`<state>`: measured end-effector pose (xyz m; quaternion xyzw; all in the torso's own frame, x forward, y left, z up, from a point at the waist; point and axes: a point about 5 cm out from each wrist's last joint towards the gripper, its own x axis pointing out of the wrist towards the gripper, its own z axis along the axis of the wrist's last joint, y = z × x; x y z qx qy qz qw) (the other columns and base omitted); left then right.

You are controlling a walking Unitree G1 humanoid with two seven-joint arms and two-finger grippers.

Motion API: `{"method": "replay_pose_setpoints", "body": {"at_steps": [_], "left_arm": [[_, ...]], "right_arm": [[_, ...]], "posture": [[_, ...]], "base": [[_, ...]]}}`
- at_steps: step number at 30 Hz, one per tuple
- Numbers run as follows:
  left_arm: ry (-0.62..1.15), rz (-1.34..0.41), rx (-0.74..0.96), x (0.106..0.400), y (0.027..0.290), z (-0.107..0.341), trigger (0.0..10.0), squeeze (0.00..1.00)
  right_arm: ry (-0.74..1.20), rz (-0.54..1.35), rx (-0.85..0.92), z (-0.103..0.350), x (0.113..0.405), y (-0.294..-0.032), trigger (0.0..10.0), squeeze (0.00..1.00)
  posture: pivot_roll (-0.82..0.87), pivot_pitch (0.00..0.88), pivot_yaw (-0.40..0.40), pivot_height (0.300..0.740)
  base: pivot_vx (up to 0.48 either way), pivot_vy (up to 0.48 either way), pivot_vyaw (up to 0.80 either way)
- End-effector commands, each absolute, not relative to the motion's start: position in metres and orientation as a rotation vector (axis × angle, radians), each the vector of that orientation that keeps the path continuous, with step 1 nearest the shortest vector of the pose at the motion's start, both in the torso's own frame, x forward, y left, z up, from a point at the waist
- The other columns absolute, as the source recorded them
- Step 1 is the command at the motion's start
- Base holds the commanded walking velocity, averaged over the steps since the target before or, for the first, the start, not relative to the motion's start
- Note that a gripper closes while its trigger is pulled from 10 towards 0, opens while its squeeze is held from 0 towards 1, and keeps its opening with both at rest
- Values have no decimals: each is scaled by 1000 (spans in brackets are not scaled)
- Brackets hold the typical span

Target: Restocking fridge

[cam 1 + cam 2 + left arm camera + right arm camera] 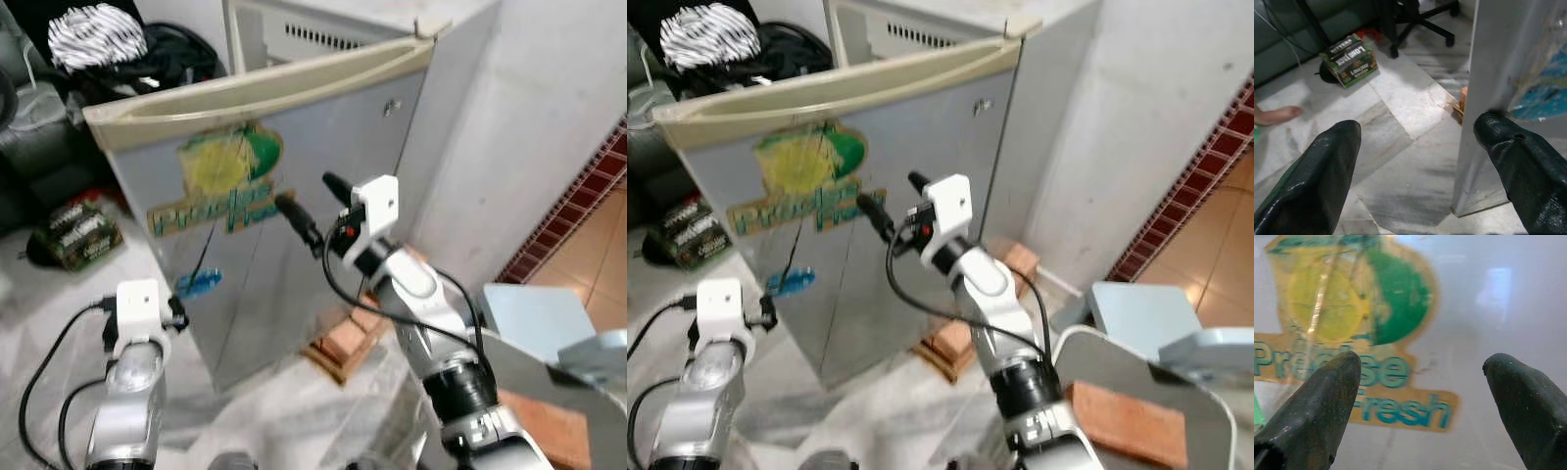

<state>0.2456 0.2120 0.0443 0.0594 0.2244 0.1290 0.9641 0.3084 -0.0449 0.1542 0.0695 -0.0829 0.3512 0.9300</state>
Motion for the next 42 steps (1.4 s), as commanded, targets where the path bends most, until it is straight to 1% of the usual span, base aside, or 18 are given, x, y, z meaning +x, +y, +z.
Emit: {"method": "replay_pose_setpoints", "body": {"at_steps": [1,4,6,7,9,12,15,25,32,34,35,38,39,40,42], "left_arm": [[469,241,121,245,208,42,10000,0],[468,251,117,245,210,42,10000,0],[468,272,120,245,211,43,10000,0],[470,287,117,244,213,42,10000,0],[471,291,114,244,214,42,10000,0],[464,294,113,244,214,42,10000,0],[468,285,100,245,212,43,10000,0],[449,265,105,246,213,44,10000,0],[449,269,104,246,213,44,10000,0],[452,279,107,245,215,43,10000,0],[454,286,111,245,216,43,10000,0],[469,336,112,244,224,41,10000,0],[469,336,112,244,224,41,10000,0],[470,337,111,244,225,41,10000,0],[468,342,119,246,228,41,10000,0]], "right_arm": [[-179,740,137,157,308,-38,10000,0],[-181,754,153,157,308,-37,10000,0],[-181,800,181,159,305,-35,10000,0],[-177,884,213,162,298,-29,10000,0],[-160,965,229,162,291,-24,10000,0],[-152,1026,224,161,285,-19,10000,0],[-149,1016,214,157,282,-17,10000,0],[-141,1017,218,159,282,-17,10000,0],[-154,1020,223,163,283,-13,10000,0],[-153,1027,222,163,282,-8,10000,0],[-151,1030,214,163,282,-4,10000,0],[-112,1036,82,161,287,35,10000,0],[-112,1036,82,161,287,35,10000,0],[-100,1029,61,160,289,40,10000,0],[-100,1025,4,166,292,73,10000,0]], "posture": [[126,13,-34,740],[129,14,-34,740],[129,14,-34,740],[129,15,-34,740],[127,14,-34,740],[127,14,-34,740],[131,15,-35,740],[128,15,-32,740],[131,15,-33,740],[132,14,-34,740],[134,13,-36,740],[142,11,-38,740],[142,11,-38,740],[142,11,-38,740],[158,8,-45,740]], "base": [[0,0,0],[0,0,0],[0,0,0],[0,0,0],[0,0,0],[0,0,0],[0,123,0],[0,480,0],[0,480,0],[0,480,0],[0,480,0],[0,480,0],[0,480,0],[0,480,0],[0,480,0]]}}
